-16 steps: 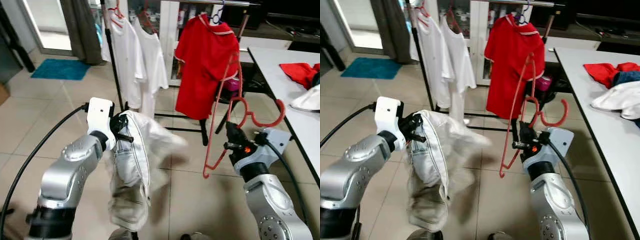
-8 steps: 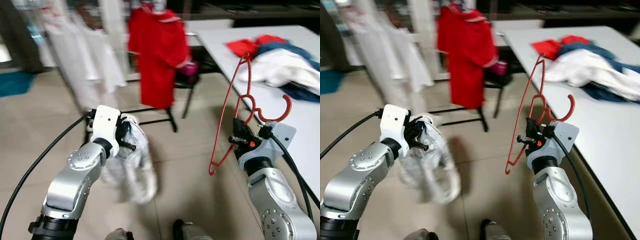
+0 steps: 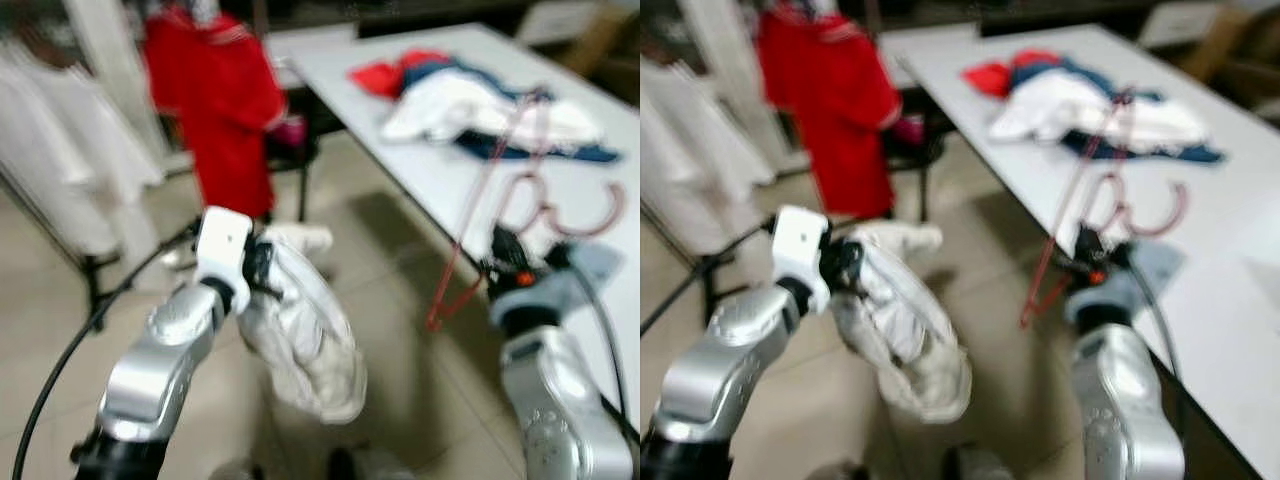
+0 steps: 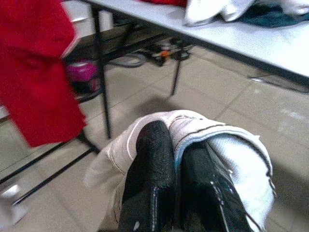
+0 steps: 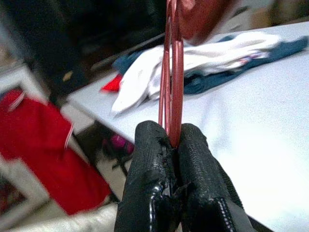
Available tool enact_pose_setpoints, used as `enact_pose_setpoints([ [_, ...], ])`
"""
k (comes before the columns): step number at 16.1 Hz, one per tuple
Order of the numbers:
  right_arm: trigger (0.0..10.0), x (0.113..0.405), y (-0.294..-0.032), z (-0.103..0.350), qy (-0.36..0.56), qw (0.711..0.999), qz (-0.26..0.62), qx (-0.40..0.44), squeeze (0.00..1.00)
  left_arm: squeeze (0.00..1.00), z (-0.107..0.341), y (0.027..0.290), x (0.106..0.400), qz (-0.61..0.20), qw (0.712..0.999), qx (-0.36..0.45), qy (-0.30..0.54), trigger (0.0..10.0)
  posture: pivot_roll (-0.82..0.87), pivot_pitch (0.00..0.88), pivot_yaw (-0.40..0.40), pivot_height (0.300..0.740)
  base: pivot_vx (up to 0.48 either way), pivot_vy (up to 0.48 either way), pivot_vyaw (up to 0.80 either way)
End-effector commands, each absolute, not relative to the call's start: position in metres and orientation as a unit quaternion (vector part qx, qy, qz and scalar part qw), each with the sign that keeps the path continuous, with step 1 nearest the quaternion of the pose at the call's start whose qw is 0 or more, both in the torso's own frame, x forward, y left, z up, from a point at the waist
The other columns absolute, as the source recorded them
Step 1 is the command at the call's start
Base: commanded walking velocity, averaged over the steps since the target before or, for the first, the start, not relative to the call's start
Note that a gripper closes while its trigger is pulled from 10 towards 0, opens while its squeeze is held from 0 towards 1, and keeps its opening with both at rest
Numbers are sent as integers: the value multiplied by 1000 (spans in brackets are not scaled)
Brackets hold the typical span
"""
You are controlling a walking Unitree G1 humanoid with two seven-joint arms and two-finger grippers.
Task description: Hang hanger
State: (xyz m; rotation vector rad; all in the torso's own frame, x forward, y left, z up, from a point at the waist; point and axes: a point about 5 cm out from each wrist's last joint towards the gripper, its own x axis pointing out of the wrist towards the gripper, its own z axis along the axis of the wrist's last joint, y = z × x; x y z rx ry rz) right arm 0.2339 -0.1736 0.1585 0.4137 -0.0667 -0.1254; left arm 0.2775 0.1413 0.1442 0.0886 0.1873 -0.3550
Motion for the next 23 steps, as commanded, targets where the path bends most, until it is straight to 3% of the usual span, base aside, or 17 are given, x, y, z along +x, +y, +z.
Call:
enact_pose_setpoints([
  [1, 10000, 234, -172, 161, -44, 972, -58, 224, 0, 0, 160, 141, 281, -175, 982, 52, 54, 10000, -33, 80, -36, 740, 0, 0, -800],
  [6, 10000, 234, -172, 160, -54, 969, -67, 231, 0, 0, 160, 138, 280, -176, 982, 47, 52, 10000, -34, 91, -29, 740, 0, 0, -800],
  [13, 10000, 235, -169, 158, -47, 968, -66, 236, 0, 0, 166, 146, 288, -99, 995, 8, 8, 10000, -30, 103, -16, 740, 0, 0, -800],
  [21, 10000, 237, -166, 149, 9, 977, -52, 204, 0, 0, 167, 142, 287, -157, 986, 44, 25, 10000, -28, 106, -18, 740, 0, 0, -796],
  [23, 10000, 236, -165, 148, 16, 980, -47, 191, 0, 0, 167, 143, 287, -158, 986, 45, 31, 10000, -29, 107, -18, 740, 0, 285, 0],
])
